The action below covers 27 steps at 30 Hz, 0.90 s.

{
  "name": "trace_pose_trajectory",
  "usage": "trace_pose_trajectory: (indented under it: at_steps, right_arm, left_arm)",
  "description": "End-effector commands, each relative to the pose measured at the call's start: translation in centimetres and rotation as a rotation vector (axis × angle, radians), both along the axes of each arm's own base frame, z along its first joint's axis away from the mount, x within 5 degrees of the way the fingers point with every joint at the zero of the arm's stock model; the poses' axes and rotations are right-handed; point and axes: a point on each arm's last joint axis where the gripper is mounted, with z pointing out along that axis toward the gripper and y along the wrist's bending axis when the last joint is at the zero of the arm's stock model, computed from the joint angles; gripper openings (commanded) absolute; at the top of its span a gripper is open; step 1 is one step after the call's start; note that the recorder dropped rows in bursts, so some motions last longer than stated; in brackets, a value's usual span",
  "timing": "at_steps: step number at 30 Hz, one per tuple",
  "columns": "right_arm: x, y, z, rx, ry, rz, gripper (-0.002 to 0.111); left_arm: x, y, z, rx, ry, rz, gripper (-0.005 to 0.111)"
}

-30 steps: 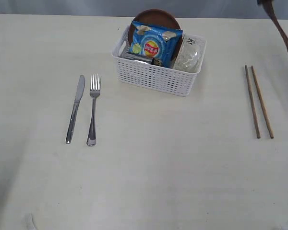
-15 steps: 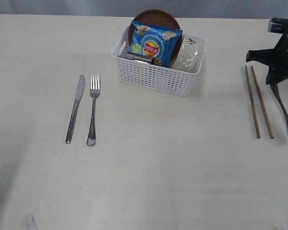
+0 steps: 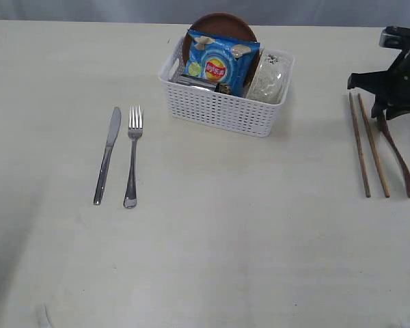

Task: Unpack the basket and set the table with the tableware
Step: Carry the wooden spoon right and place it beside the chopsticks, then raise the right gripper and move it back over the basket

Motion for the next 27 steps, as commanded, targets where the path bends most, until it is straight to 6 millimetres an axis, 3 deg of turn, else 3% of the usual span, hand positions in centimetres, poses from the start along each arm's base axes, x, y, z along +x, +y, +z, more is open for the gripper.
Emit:
trace_pose_trajectory:
  at_steps: [1,4,8,10,12,14,18,22,27]
  right_arm:
    - [0.0,-0.2,0.4,0.004,-0.018,-0.010,0.046]
    - [0.0,0.1,1.8,0.043,-0.068,-0.039,0.046]
    - [0.0,1.8,7.4,0.081,-0.261,0.032,0.046]
    - [-0.2,4.3,10.8,0.126,-0.354,0.173,0.046]
    - [-0.6,8.9,14.6,0.198,-0.416,0.337,0.046]
    - [-0.9,12.2,16.3,0.223,-0.411,0.433,0.046]
    - [-1.7,17.0,18.3,0.159,-0.452,0.524,0.041]
    - [-2.1,19.2,18.7,0.057,-0.436,0.589,0.035]
    - [-2.9,22.4,18.0,0.062,-0.344,0.677,0.035]
  left_arm:
    - [0.0,0.0,-0.1,0.000,-0.001,-0.004,0.000]
    - [0.0,0.0,-0.1,0.000,-0.001,-0.004,0.000]
    - [0.0,0.0,-0.1,0.000,-0.001,-0.004,0.000]
    - [0.0,0.0,-0.1,0.000,-0.001,-0.004,0.000]
    - [0.0,0.0,-0.1,0.000,-0.001,-0.004,0.000]
    - [0.0,0.0,-0.1,0.000,-0.001,-0.004,0.000]
    - [0.0,0.0,-0.1,0.000,-0.001,-0.004,0.000]
    - [0.0,0.0,-0.1,0.000,-0.001,-0.004,0.000]
    - [0.0,0.0,-0.1,0.001,-0.002,-0.005,0.000]
